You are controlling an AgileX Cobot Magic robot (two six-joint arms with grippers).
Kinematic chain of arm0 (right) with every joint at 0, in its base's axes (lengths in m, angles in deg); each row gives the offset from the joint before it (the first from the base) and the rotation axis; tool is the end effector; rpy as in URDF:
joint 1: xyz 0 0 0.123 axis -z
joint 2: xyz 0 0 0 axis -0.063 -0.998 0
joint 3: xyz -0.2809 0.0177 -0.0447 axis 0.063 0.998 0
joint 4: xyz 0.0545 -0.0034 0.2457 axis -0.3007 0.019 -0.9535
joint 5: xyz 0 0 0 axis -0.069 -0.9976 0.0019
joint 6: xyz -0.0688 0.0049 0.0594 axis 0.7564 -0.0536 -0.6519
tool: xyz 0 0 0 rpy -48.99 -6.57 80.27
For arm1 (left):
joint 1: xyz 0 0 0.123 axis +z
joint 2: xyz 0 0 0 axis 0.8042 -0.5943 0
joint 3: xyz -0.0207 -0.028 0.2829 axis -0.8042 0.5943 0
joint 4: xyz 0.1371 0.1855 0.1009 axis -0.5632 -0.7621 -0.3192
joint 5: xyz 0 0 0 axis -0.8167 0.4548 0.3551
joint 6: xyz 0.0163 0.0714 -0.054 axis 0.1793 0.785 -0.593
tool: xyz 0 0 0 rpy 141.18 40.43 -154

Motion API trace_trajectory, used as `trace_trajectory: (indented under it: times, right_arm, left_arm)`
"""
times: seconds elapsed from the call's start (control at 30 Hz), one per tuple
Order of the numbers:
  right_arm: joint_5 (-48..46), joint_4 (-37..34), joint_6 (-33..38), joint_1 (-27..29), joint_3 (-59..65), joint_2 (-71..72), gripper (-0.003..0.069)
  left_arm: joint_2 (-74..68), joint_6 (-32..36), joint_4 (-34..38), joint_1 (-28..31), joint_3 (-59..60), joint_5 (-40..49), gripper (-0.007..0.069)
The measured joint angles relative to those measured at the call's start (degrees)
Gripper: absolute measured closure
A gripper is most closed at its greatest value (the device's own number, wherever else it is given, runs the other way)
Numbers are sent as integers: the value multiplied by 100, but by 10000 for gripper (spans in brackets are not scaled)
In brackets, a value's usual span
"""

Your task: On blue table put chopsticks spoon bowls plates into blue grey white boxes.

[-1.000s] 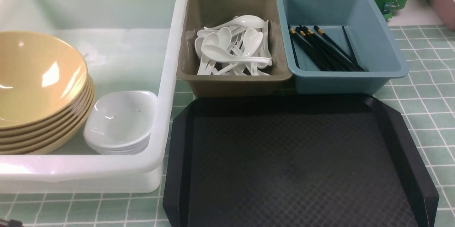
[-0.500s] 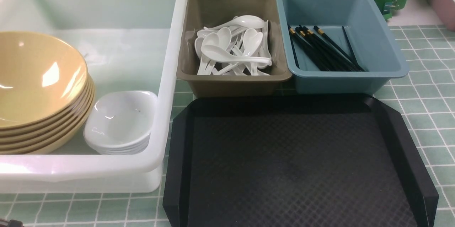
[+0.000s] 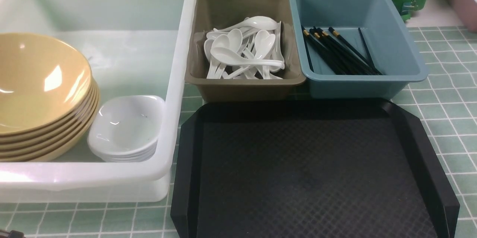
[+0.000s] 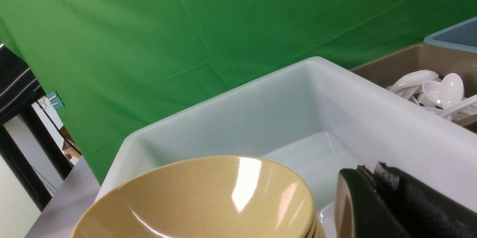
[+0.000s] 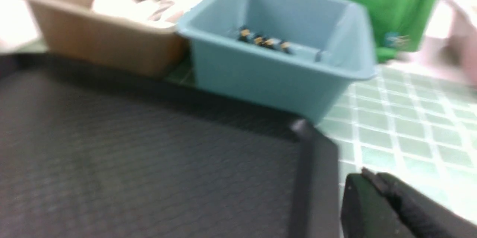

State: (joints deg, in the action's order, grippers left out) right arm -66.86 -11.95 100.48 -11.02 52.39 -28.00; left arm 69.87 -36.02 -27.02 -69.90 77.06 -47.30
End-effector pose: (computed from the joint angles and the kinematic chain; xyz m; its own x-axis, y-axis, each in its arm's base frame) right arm 0.0714 0.0093 0.1902 -0.1183 -0.1507 -0.9815 -0.1462 0.9803 -0.1329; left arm 0.0554 -0.0013 0.2643 0.1024 0.3647 -0.9255 0.0955 0.9225 0.3741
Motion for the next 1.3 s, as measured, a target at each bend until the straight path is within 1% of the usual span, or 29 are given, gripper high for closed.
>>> trace_trajectory:
  times: [0.07, 0.13, 0.2, 0.27, 0.3, 0.37, 0.4, 0.43, 0.47, 0.5, 0.6, 0.93, 1.13, 1.3]
  right_arm:
    - [0, 16, -6, 121, 0, 96, 610]
    - [-256, 54, -6, 403, 0, 422, 608]
    - [-357, 81, -6, 489, 0, 560, 608]
    - [-774, 498, -172, 703, 0, 1037, 608]
    - [-924, 772, -364, 735, 0, 1117, 608]
    - [-1148, 1418, -1085, 737, 0, 1170, 608]
    - [-1252, 1742, -1649, 737, 0, 1178, 608]
    - [-1271, 1803, -1738, 737, 0, 1178, 608]
    - [-1382, 2178, -2310, 737, 0, 1184, 608]
    - [-1475, 2367, -2664, 737, 0, 1184, 608]
    - [-1663, 2489, -3023, 737, 0, 1184, 608]
    - [-1726, 2477, -3052, 737, 0, 1184, 602]
    - [-1745, 2442, -2691, 737, -5, 1184, 593]
    - [-1750, 2363, -2635, 737, -5, 1184, 589]
  left_arm:
    - [0, 0, 0, 0, 0, 0, 620]
    - [0, -4, 0, 0, 0, 0, 620]
    - [0, -4, 0, 0, 0, 0, 620]
    - [0, -4, 0, 0, 0, 0, 620]
    - [0, -4, 0, 0, 0, 7, 620]
    - [2, -4, 0, 0, 0, -9, 620]
    - [2, -4, 0, 0, 0, 8, 620]
    - [2, -12, 0, 0, 0, 15, 620]
    - [2, -17, 0, 0, 0, 14, 620]
    - [2, -17, 0, 0, 0, 9, 620]
    - [2, -17, 0, 0, 0, 9, 620]
    - [2, -17, 0, 0, 0, 9, 620]
    - [2, -17, 0, 0, 0, 9, 620]
    - [2, -17, 0, 0, 0, 9, 620]
